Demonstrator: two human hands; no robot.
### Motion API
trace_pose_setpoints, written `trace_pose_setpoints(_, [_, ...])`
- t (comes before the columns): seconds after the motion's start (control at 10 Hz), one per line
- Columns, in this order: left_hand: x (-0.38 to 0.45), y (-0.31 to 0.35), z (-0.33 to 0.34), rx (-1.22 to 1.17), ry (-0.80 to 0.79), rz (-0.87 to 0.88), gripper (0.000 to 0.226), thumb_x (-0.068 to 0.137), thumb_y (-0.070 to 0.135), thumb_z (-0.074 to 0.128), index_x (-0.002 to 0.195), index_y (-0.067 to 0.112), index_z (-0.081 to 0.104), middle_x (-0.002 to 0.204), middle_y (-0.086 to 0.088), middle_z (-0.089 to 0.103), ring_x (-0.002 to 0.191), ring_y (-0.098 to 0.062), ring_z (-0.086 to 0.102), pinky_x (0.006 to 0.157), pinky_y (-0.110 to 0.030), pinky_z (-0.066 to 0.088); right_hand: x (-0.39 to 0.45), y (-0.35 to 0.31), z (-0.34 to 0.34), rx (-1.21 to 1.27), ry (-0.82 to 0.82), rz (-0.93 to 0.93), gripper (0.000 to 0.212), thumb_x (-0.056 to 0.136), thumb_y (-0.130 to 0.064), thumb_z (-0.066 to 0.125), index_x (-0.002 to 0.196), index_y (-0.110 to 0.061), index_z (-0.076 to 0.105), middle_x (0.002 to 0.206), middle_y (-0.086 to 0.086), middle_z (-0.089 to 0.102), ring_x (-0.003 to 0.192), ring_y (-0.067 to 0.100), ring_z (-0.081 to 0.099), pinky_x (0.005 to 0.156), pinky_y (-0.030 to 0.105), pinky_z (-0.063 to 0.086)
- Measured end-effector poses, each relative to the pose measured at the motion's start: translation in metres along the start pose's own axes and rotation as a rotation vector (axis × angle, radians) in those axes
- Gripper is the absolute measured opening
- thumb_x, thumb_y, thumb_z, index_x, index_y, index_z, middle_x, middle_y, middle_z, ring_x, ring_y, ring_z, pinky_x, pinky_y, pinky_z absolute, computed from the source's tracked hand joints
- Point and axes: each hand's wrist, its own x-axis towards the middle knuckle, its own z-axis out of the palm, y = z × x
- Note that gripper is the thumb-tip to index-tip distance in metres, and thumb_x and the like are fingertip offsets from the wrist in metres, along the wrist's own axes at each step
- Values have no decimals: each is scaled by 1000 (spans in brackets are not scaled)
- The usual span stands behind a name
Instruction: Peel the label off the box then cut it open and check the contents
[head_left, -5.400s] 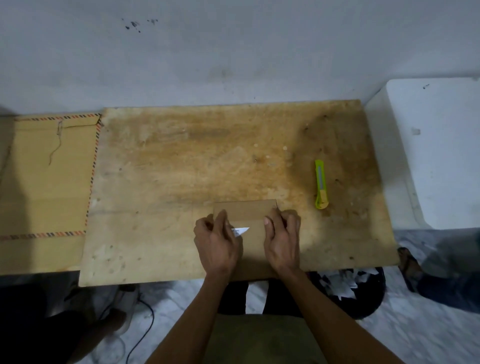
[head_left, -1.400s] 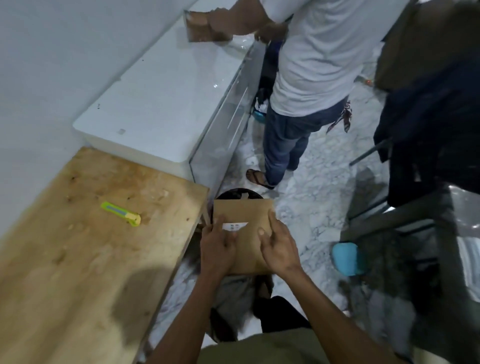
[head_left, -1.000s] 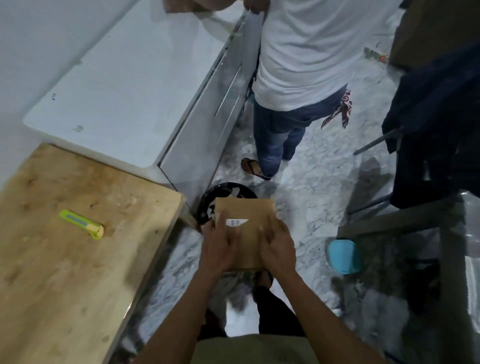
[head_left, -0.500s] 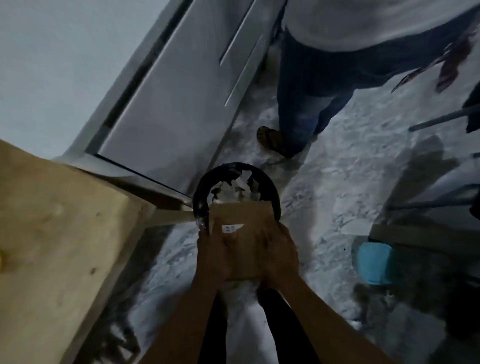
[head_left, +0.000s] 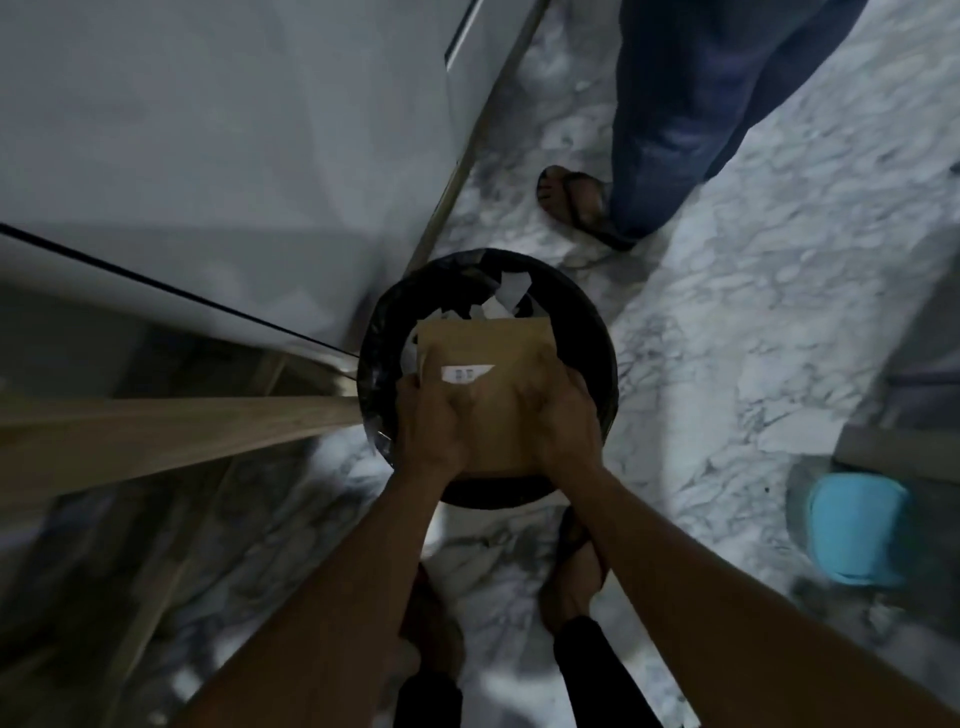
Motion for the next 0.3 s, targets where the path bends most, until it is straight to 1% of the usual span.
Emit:
trace_pose_setpoints(0.1, [10,-7,7,85,-74,84,76,97,46,51,158,19,14,162,-19,11,147,-36,18,115,-41,24,7,3,3,-151,-32,-16,61,102,-38,37,155,-30,8,161,10,17,136,43,34,107,54,37])
trace_pose_setpoints(0.2, [14,-21,10,203,-121,144,79,98,45,48,159,16,7,165,-21,-2,152,-38,4,122,-48,16,4,-9,-6,-215,-37,15,56,104,-39,30,155,-31,9,164,9,7,143,42,22,110,53,30])
trace_pose_setpoints(0.3, [-1,-27,2,134,-105,213,78,95,58,35,158,13,20,161,-23,17,148,-41,21,117,-56,28,-16,-23,-21,-212,-43,-23,54,105,-36,30,155,-24,15,163,9,12,144,39,23,110,50,32])
